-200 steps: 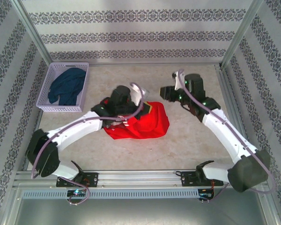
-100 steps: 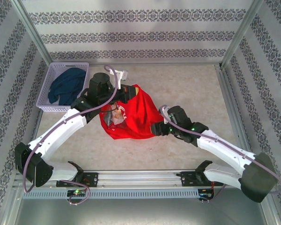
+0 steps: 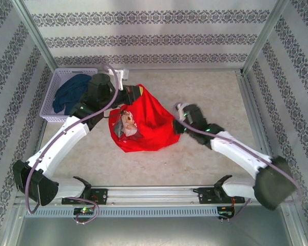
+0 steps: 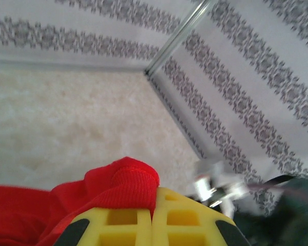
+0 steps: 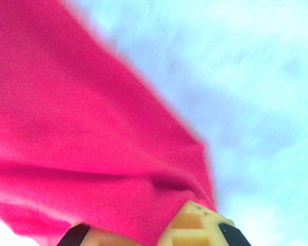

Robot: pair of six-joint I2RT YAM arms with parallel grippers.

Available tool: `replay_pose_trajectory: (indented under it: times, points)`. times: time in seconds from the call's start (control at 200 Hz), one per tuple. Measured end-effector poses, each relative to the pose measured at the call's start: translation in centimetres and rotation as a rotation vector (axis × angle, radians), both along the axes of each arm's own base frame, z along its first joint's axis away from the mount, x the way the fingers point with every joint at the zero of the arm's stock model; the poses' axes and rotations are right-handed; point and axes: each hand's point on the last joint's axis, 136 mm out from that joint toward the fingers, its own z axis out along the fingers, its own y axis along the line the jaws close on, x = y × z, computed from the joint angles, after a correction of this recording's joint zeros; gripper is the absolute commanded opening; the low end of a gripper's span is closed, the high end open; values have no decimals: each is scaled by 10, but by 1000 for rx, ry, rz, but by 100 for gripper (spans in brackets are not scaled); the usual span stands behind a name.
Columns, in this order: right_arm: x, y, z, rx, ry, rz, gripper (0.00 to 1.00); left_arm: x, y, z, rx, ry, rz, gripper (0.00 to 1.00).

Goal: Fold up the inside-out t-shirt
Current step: Flatten out the T-shirt at the center of the table.

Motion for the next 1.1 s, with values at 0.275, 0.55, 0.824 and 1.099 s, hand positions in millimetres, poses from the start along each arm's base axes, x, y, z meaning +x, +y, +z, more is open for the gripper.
replay_pose_trajectory:
  times: [0.275,0.55,0.824,1.099]
  points:
    - [2,-92,301,79,-635,-174,0,-27,7,136,-127,-282,-31,0]
    - [21,-62,267,18,-483,1,0,-40,42,142,-87,-346,82,0]
    - [23,-48,89,-19,1,57,0,-17,49,11,77,-101,129,0]
    - [24,-43,74,26,71,53,0,-16,54,-21,129,-26,134,0]
